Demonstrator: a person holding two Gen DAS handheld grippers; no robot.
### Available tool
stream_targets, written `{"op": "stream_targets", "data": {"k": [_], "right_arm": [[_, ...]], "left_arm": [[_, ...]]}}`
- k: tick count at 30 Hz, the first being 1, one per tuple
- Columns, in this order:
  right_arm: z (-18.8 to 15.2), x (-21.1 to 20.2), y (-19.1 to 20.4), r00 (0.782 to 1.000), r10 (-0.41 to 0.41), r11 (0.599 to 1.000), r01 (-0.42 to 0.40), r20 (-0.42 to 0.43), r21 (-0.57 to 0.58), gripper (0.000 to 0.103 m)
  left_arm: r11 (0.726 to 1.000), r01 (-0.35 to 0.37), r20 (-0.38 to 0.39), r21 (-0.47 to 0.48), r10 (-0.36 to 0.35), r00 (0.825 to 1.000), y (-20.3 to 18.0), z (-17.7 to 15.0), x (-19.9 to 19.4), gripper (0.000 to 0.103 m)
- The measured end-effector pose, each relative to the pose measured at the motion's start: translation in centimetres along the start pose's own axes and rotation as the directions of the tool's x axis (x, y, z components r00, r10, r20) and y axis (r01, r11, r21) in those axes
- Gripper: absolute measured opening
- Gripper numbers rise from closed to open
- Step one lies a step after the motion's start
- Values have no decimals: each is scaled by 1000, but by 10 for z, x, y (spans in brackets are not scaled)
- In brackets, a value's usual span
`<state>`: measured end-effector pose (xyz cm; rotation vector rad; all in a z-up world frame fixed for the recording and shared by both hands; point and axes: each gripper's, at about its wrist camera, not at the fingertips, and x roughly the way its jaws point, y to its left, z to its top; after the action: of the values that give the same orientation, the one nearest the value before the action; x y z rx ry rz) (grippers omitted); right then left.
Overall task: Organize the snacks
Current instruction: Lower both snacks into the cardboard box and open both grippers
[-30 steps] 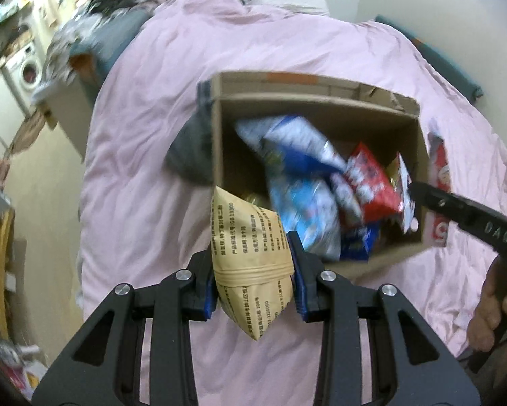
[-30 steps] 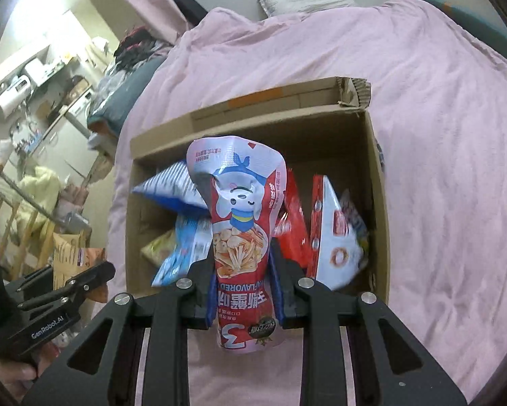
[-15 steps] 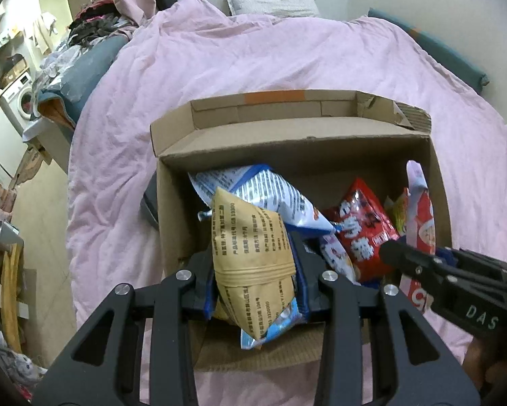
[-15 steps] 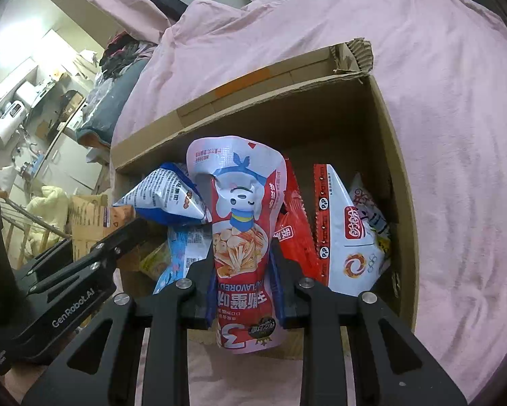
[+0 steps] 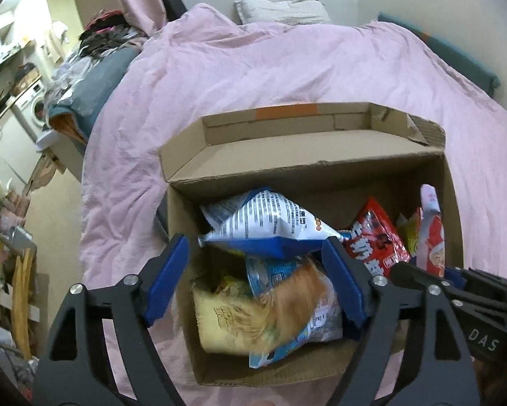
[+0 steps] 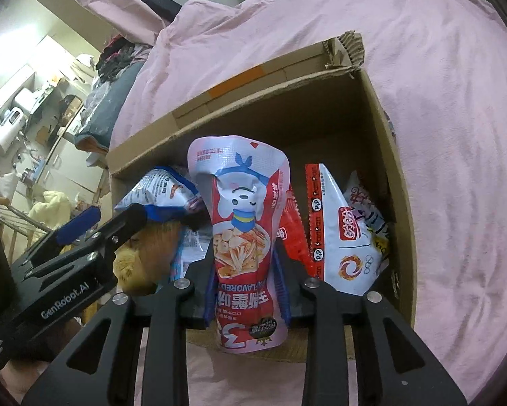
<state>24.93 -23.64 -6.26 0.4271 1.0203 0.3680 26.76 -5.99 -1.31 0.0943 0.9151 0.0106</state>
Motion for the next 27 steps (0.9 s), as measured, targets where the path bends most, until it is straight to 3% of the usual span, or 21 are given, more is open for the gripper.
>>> {"op": "stream_targets", "data": {"k": [2, 4, 8, 10, 11, 12, 16, 20, 27], "right_arm": [[0, -3, 0, 1000, 16, 1000, -16, 8, 6, 37], [0, -8, -1, 999, 35, 999, -35, 26, 18, 54], [2, -23, 0, 996, 45, 999, -46, 76, 10, 66], [2, -29, 1, 994, 47, 999, -47, 101, 4, 89], [2, -33, 2, 992, 49, 999, -49, 113, 2, 92], [2, -36, 3, 991, 49, 999, -50, 124, 0, 94], [0, -54, 11, 983, 34, 999, -29, 179, -33, 100], [-3, -77, 21, 971, 11, 996, 10, 239, -85, 101], [-24, -107, 20, 960, 20, 998, -2, 281, -67, 103]], "left_arm": [[1000, 17, -10, -25, -17, 1000, 3, 1, 0, 78], [999, 24, -6, -48, -24, 1000, 6, 1, -3, 78], [996, 61, 36, -71, -59, 998, 11, 0, -19, 79], [996, 52, 69, -77, -47, 997, 13, -2, -30, 94], [996, 50, 83, -80, -43, 996, 14, -3, -34, 98], [995, 50, 100, -83, -42, 994, 16, -3, -39, 103], [995, 38, 142, -93, -24, 990, 23, -5, -57, 103], [994, 27, 143, -104, -12, 990, 31, -11, -67, 103], [994, -1, 159, -111, 19, 987, 50, -34, -92, 103]]}}
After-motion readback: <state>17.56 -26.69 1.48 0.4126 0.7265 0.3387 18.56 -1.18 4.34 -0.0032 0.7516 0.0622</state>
